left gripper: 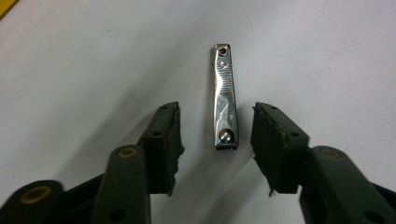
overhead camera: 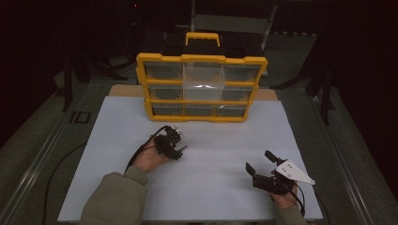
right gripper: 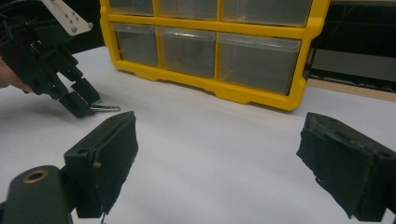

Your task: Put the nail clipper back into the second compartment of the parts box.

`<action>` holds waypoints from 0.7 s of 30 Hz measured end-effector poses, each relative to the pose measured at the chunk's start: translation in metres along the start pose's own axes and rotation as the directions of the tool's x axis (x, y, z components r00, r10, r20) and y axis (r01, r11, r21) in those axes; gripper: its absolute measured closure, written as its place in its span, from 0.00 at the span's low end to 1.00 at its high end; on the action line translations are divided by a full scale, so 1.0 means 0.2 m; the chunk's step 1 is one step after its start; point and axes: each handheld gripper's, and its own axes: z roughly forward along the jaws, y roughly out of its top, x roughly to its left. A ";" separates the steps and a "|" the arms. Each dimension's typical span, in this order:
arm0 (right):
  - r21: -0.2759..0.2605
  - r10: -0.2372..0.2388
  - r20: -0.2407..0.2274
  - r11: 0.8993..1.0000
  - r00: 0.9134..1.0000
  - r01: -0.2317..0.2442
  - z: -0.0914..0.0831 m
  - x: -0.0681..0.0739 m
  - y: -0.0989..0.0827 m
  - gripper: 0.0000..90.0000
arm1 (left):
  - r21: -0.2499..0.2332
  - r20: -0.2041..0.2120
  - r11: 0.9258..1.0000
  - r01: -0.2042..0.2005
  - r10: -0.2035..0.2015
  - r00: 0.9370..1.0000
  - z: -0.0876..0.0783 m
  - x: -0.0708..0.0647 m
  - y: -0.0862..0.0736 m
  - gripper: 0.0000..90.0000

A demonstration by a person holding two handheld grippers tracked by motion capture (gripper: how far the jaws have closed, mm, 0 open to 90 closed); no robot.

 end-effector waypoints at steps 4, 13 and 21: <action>0.000 -0.001 0.000 1.000 1.000 0.001 0.00 0.00 0.00 0.13 | 0.011 0.018 1.000 -0.003 0.003 1.000 0.00 0.00 0.01 0.67; -0.001 -0.006 -0.001 1.000 1.000 0.006 0.00 0.00 0.00 0.13 | 0.054 0.013 0.998 -0.013 0.013 1.000 0.01 0.00 0.04 0.80; -0.001 -0.004 0.000 1.000 1.000 0.004 0.00 0.00 0.00 0.13 | 0.082 0.042 0.997 -0.006 0.003 0.999 0.01 0.01 0.06 0.88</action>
